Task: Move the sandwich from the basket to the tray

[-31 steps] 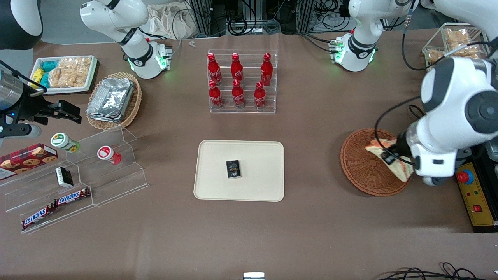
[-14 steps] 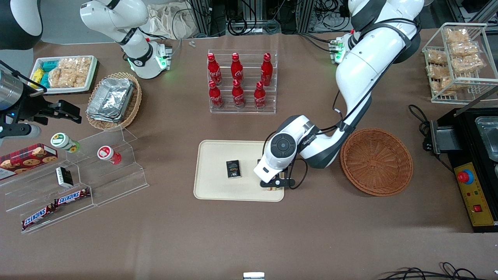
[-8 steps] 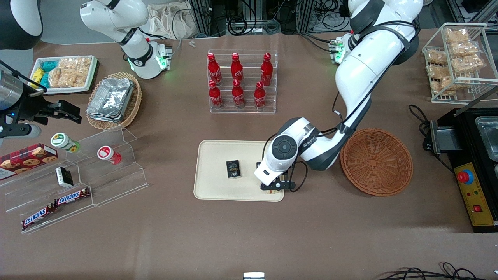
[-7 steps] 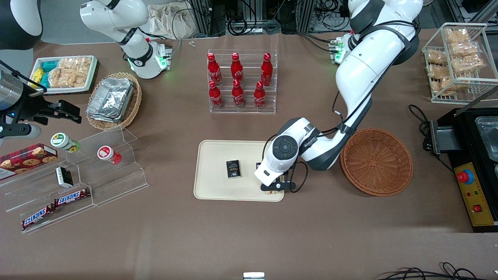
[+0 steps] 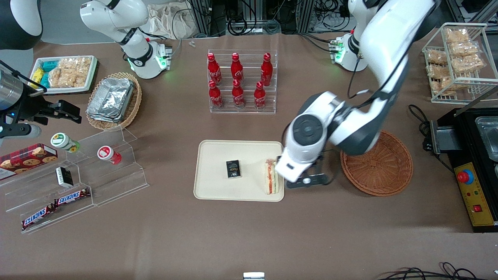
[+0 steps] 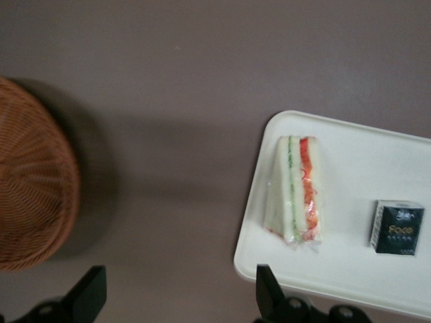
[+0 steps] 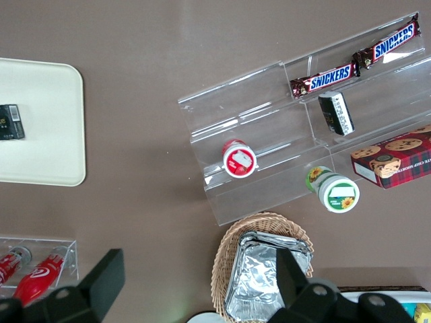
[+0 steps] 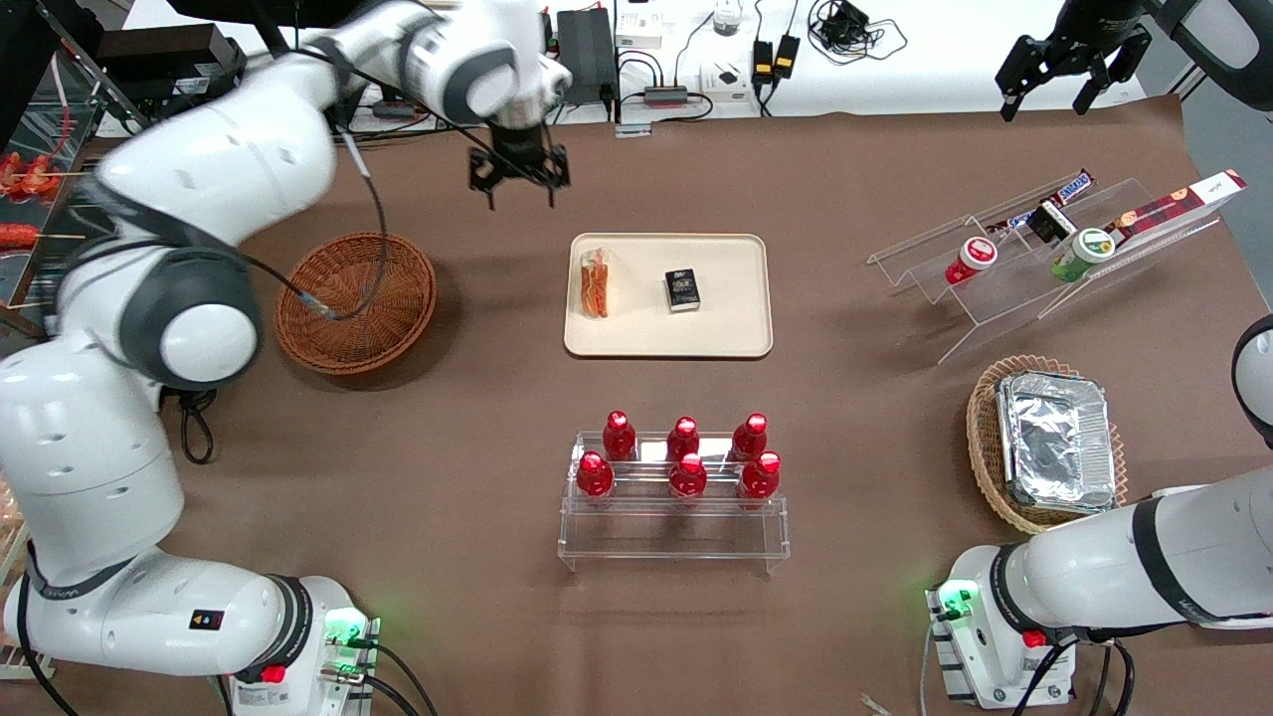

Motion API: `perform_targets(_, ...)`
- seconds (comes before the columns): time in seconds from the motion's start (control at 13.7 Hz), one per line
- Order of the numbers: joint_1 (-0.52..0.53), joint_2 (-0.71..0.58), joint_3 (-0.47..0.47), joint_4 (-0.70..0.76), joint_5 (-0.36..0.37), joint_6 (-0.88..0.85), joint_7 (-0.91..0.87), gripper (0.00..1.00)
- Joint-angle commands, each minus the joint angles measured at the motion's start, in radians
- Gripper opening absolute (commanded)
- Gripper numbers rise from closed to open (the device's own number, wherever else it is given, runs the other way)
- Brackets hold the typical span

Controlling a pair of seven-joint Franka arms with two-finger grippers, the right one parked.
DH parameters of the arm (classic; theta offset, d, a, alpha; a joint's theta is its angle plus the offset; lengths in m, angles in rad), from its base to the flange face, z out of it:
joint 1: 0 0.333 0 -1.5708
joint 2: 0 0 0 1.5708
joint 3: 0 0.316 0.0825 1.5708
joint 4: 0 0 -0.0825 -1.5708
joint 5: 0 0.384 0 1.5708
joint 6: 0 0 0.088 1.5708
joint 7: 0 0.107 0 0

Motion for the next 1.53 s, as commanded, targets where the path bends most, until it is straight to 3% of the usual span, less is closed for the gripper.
perform_targets(0.0,0.259,-0.227,-0.093,-0.208,-0.123,-0.015,0.188,1.00)
perform_targets(0.22,0.373,-0.430,-0.098,-0.392,-0.148,-0.012,0.342,1.00)
perform_targets(0.44,0.488,-0.539,-0.094,-0.448,-0.226,-0.020,0.544,1.00)
perform_targets(0.73,0.580,-0.556,-0.088,-0.414,-0.230,-0.096,0.808,1.00)
perform_targets(1.31,0.585,-0.509,-0.082,-0.350,-0.232,-0.106,0.804,1.00)
perform_targets(1.39,0.544,-0.512,-0.029,-0.354,-0.230,-0.106,0.804,1.00)
perform_targets(1.46,0.429,-0.516,0.091,-0.354,-0.232,-0.104,0.810,1.00)
